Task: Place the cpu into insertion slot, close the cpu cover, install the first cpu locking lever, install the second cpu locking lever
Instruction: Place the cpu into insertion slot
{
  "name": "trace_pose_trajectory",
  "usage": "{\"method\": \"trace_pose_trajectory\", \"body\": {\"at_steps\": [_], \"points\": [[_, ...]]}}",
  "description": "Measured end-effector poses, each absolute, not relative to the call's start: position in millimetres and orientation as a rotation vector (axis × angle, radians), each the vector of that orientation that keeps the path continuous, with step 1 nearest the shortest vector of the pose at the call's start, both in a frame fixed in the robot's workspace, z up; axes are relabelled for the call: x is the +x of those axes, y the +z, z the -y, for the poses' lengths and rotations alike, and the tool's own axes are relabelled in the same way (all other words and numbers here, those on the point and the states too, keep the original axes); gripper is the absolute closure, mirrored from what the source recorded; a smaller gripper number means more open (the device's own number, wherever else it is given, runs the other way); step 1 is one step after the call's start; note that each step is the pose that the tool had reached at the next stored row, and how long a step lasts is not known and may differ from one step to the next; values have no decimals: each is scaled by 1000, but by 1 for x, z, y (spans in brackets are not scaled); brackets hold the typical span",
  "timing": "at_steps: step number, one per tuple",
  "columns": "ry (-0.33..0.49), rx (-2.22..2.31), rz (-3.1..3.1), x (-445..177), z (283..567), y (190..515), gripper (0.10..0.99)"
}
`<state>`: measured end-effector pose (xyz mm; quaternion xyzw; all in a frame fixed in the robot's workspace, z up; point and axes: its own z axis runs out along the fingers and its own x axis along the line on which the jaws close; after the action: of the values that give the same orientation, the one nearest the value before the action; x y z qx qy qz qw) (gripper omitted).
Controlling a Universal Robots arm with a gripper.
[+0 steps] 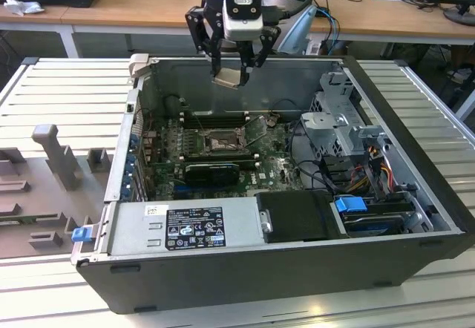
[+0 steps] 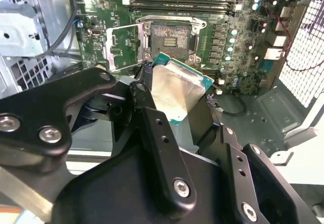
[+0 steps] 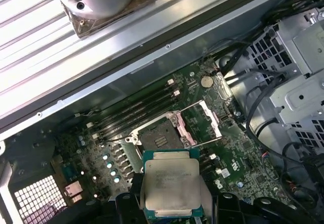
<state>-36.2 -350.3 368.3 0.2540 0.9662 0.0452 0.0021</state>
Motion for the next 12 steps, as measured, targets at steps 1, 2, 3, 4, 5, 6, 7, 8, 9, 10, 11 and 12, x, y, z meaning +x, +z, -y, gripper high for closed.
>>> {"method": "trace_pose_trajectory", "body": {"at_steps": [1, 2, 3, 4, 5, 6, 7, 8, 9, 10, 11, 12], "points": [[142, 810, -3027, -36, 350, 368, 557], [142, 830, -3021, -36, 350, 368, 557], [141, 843, -3017, -36, 350, 368, 557], [141, 861, -3012, -36, 350, 368, 557], [141, 880, -3005, -36, 350, 368, 557], [141, 893, -3002, -36, 350, 368, 557], [141, 903, -2998, -36, 350, 368, 557], [141, 916, -2994, -36, 350, 368, 557], [141, 925, -2991, -36, 350, 368, 557], [141, 937, -2987, -36, 350, 368, 557], [141, 945, -2984, -36, 350, 368, 557], [141, 962, -2978, -36, 350, 368, 557]]}}
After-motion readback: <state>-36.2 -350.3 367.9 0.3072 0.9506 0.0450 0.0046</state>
